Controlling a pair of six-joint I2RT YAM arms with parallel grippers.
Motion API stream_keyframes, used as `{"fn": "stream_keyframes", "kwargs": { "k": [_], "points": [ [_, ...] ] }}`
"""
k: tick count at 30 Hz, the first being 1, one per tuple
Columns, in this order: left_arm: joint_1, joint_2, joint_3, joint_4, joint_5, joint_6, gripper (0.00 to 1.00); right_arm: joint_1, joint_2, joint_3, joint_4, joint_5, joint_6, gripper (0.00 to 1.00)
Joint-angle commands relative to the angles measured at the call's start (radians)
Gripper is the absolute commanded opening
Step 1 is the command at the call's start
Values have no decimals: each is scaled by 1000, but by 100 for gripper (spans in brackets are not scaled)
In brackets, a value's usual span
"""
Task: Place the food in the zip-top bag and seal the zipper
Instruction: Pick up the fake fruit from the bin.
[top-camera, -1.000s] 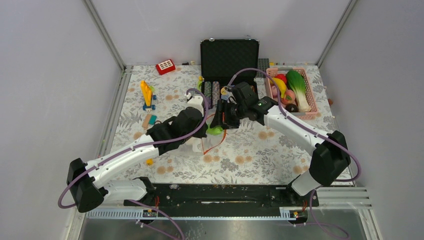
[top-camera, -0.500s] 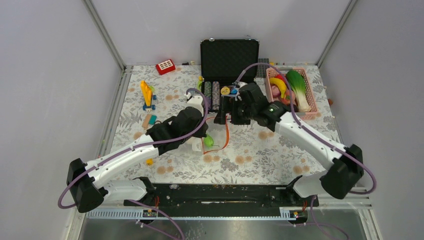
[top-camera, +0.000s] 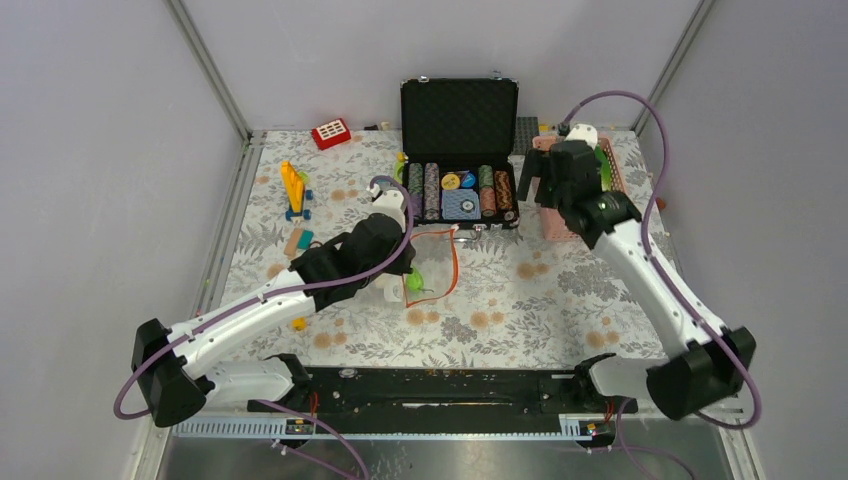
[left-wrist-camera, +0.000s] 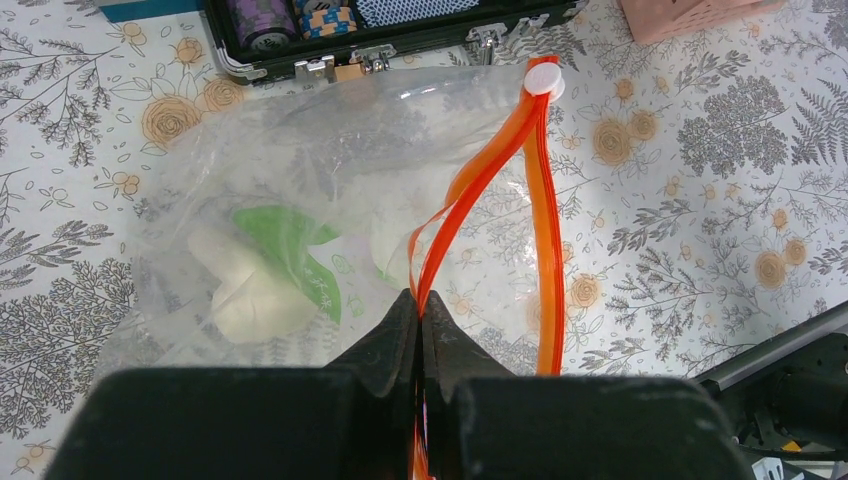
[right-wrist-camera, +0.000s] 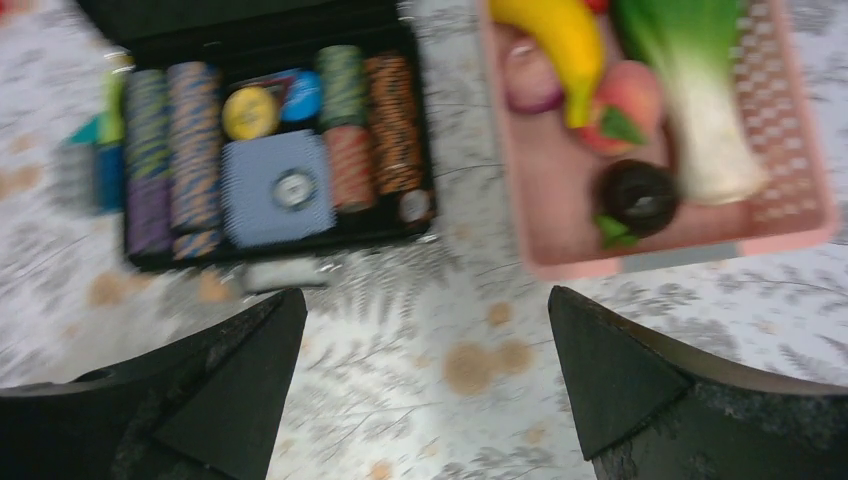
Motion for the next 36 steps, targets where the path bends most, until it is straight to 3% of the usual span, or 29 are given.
{"fn": "stream_keyframes", "kwargs": {
  "k": [1, 6, 12, 18, 36],
  "points": [
    [2, -23, 1, 45, -24, 7, 0, -134, 172, 158, -56, 65, -108, 100],
    [3, -21, 1, 42, -44, 17, 0, -296, 453, 400, -94, -53, -162, 98],
    [2, -11, 3, 41, -54, 23, 0, -386, 816, 792, -265, -126, -141, 93],
    [3, -3, 1, 46, -65, 31, 0, -420, 1068, 1098, -408, -215, -110, 87],
    [4, 9, 6, 43, -58, 28, 0, -426, 1175, 1066, -382, -218, -90, 75]
  ]
}}
